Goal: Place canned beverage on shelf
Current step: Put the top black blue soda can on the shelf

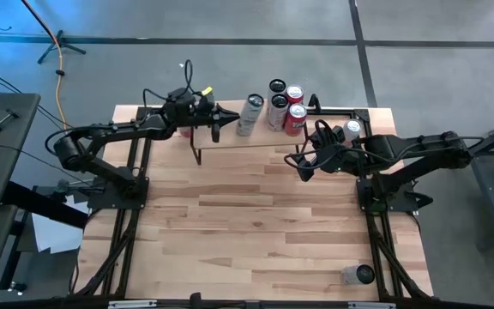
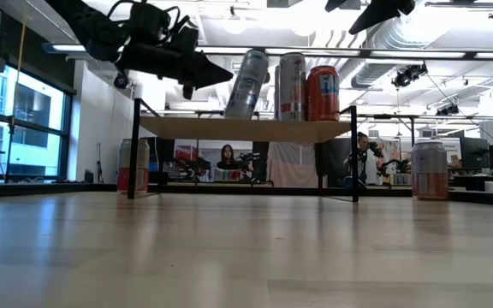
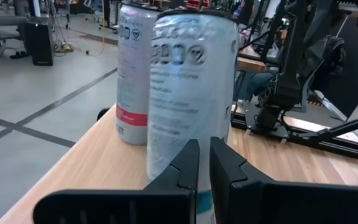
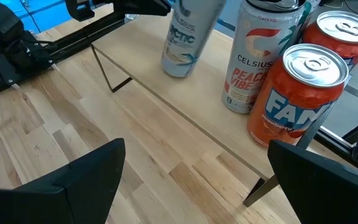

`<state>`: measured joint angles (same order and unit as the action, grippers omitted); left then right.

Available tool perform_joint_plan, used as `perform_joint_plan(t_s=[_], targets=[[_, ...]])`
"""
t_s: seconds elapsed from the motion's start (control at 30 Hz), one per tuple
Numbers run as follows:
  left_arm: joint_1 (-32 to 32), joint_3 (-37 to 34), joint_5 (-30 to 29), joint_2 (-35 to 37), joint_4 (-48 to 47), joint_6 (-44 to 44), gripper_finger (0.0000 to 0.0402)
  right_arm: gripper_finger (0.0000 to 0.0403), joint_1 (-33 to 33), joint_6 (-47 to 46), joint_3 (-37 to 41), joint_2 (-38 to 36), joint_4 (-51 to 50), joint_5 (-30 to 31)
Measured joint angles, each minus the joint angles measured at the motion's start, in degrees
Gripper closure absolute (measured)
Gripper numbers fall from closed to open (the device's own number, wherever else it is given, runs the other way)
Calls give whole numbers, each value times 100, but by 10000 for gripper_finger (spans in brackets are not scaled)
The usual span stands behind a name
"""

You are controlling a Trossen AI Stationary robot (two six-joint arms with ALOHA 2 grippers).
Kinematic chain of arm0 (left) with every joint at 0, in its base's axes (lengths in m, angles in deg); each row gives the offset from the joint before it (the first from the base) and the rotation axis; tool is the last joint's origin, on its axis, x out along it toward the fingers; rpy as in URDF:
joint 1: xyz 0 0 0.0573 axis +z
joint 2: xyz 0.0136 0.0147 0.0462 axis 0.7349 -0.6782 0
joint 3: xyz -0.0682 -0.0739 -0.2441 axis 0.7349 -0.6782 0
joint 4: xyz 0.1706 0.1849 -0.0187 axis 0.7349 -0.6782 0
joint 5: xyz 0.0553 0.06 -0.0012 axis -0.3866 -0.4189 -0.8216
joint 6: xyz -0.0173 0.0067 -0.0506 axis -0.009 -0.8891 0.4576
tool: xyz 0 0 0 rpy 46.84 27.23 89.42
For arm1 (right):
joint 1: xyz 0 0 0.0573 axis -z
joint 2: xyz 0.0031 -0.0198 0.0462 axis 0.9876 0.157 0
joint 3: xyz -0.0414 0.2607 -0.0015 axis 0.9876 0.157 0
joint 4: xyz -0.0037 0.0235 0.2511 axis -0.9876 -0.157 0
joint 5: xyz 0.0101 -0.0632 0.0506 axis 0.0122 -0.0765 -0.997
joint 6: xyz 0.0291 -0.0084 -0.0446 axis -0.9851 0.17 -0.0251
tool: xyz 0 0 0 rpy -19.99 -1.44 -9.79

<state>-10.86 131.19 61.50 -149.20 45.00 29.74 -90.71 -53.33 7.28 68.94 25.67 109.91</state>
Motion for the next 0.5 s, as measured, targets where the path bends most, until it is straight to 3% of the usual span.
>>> perform_joint_plan(t_s=[0.5], targets=[[-82, 0, -111, -26, -317, -114, 401, 22, 0, 24, 0, 0, 1, -2]])
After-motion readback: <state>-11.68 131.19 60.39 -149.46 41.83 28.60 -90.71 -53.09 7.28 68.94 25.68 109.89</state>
